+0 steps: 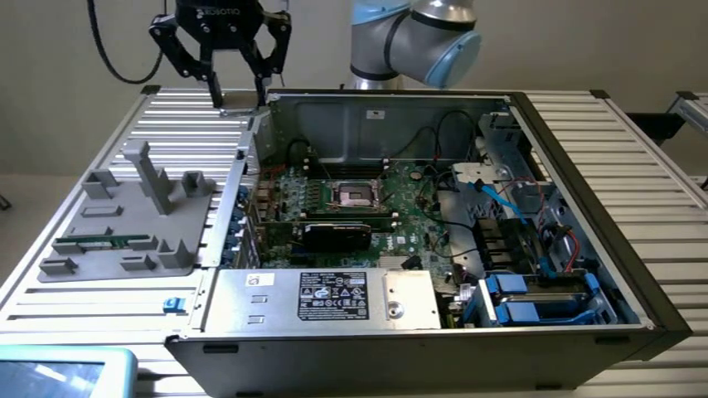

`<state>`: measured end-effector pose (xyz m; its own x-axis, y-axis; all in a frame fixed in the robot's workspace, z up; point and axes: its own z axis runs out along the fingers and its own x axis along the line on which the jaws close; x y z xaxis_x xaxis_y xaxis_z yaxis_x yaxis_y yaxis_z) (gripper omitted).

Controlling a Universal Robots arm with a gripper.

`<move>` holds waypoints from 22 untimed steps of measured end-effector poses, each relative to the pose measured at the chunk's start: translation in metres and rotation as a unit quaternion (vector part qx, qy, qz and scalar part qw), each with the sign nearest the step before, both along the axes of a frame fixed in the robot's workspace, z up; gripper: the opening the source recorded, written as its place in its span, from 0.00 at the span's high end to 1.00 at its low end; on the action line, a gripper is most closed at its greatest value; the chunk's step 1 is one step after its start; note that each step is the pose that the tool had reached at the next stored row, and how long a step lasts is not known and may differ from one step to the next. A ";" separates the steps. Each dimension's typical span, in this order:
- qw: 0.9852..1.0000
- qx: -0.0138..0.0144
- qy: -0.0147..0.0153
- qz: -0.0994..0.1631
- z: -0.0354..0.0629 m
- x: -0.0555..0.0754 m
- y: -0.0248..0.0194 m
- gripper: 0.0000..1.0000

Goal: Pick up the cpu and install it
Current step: 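Pick up the cpu and move it towards the insertion slot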

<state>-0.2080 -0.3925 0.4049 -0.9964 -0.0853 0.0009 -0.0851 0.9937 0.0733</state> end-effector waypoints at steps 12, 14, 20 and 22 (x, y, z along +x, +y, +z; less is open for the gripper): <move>1.000 0.004 0.000 0.000 -0.0019 0.055 -0.0008 0.46; 1.000 0.004 0.000 0.000 -0.0023 0.064 -0.0008 0.46; 1.000 0.006 0.000 0.000 -0.0034 0.089 -0.0008 0.46; 1.000 0.006 0.000 0.000 -0.0037 0.095 -0.0008 0.46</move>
